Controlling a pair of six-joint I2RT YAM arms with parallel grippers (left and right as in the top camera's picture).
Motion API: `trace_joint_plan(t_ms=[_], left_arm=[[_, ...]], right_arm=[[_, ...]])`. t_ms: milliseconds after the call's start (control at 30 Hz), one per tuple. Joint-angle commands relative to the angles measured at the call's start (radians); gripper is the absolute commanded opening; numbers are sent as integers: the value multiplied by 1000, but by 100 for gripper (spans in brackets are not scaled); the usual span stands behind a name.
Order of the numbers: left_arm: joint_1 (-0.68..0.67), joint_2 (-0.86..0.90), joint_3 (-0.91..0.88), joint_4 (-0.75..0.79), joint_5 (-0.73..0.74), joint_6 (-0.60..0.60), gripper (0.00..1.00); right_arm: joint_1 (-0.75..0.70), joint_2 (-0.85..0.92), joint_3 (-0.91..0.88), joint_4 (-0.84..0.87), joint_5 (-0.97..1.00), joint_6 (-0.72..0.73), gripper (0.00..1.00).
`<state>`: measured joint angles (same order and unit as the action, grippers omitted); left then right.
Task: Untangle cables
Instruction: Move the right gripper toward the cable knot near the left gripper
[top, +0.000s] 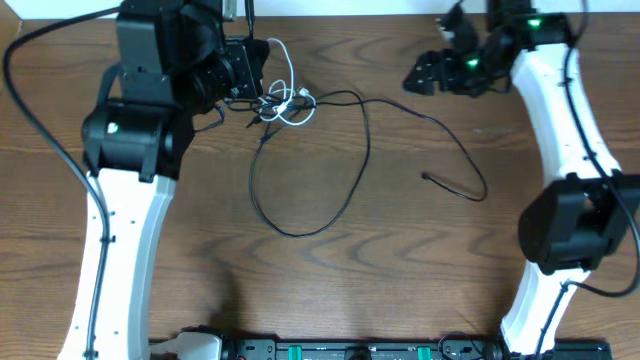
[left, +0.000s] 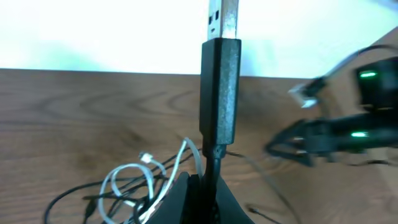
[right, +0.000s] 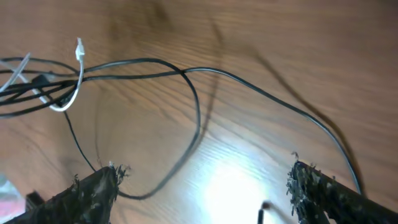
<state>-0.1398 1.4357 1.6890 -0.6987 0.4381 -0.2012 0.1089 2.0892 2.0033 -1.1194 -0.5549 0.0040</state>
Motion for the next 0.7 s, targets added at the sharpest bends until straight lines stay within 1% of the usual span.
trace_joint_plan(t_ms=[0, 200, 367, 433, 567, 667], left_arm=[[4, -35, 7, 6, 30, -45, 7], [4, -87, 7, 13, 29, -63, 8], [4, -97, 7, 12, 30, -68, 7], [4, -97, 7, 12, 30, -84, 7], [4, -97, 7, 11, 30, -86, 8], [4, -97, 7, 8, 29, -86, 8]], right_arm=[[40, 32, -3, 41, -54, 14, 83], [93, 68, -3, 99, -55, 48, 73], [140, 69, -3, 107, -53, 35, 64], [159, 71, -3, 111, -50, 4, 61], [198, 84, -3, 109, 2, -15, 60], [224, 103, -3, 105, 2, -35, 58]])
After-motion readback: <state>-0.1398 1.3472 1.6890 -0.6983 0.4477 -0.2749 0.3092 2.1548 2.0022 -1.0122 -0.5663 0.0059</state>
